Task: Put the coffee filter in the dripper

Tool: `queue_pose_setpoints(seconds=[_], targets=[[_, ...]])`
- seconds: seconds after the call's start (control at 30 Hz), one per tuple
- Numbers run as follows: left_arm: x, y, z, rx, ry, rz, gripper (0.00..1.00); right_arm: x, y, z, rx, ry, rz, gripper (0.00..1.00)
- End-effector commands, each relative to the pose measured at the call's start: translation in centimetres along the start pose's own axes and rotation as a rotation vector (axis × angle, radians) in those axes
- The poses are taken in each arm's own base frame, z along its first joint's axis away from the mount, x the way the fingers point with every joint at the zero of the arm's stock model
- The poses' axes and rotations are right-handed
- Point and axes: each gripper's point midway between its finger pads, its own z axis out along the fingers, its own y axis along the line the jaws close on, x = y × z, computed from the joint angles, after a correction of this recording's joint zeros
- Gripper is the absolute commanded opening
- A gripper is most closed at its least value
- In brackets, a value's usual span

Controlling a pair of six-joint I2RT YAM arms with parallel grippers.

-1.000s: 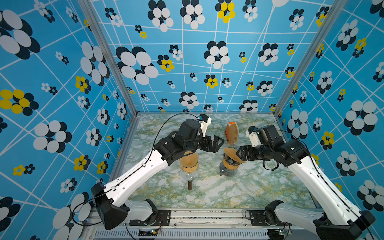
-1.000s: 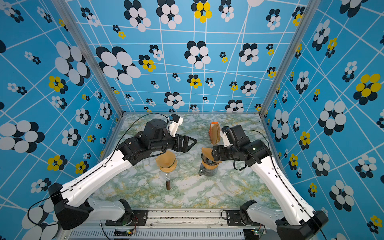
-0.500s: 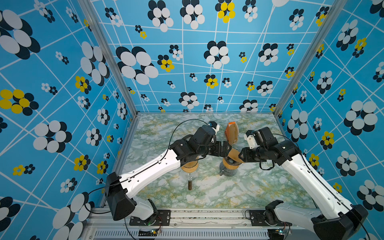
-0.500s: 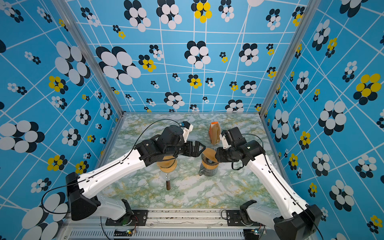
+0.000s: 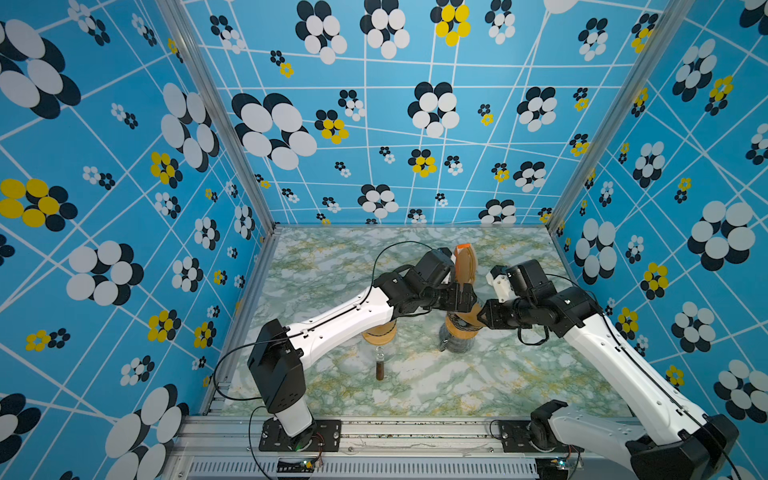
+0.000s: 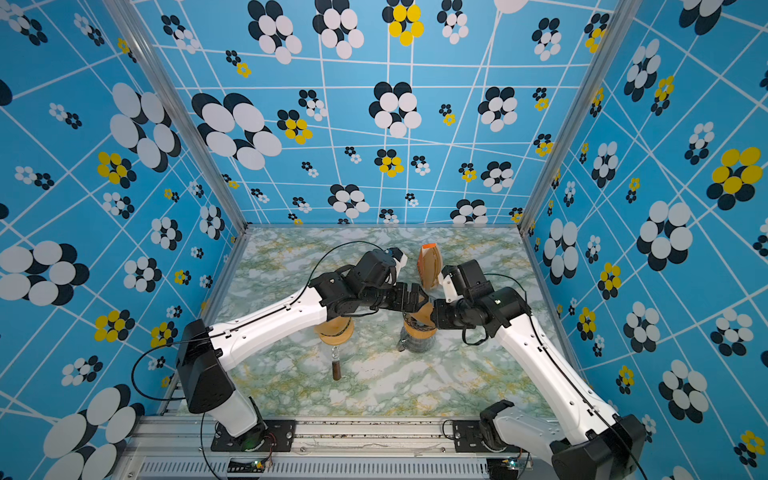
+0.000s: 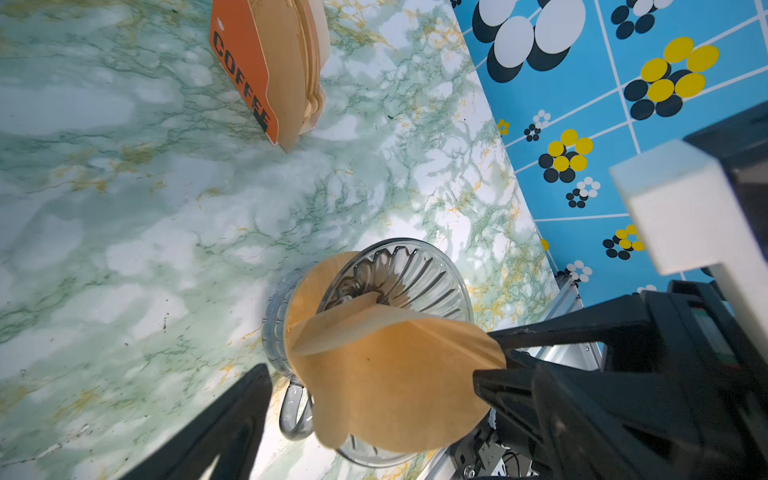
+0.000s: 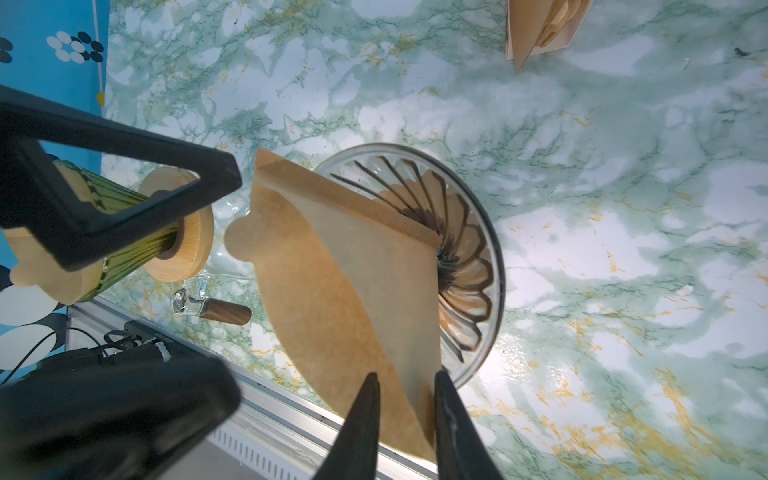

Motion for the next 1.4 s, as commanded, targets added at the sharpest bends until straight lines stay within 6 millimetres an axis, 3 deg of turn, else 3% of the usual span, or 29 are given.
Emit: queue_pose_setpoints(seconds=[0.0,0.3,0.77,1.03,1.37], targets=[[-0.6,-0.8,0.5,0.027,0.013,-0.011,0.99,0.4,-0.1,0.3,-0.011,0.005,0.019,0.24],[-0.5,0.1,0.0,-0.018,0.012,-0.019,0.99,0.5,-0.3,0.4,-0.005,0.01,0.025,0.22],[-1.0,-2.1,1.4,0.102,0.064,-0.045,0.99,0.5,1.8,0.8,-0.134,0.011,0.054,0.16],[-1.3,0.1,0.8,0.022,0.059,-0.029,0.99,0.2,0.6,0.6,-0.066,-0.007,0.063,0.17],[-1.5,1.5,-3.2,-0.1,0.054,0.07,0.99,-1.5,-0.2,-2.1,0.022,-0.049,-0.042,0.52]])
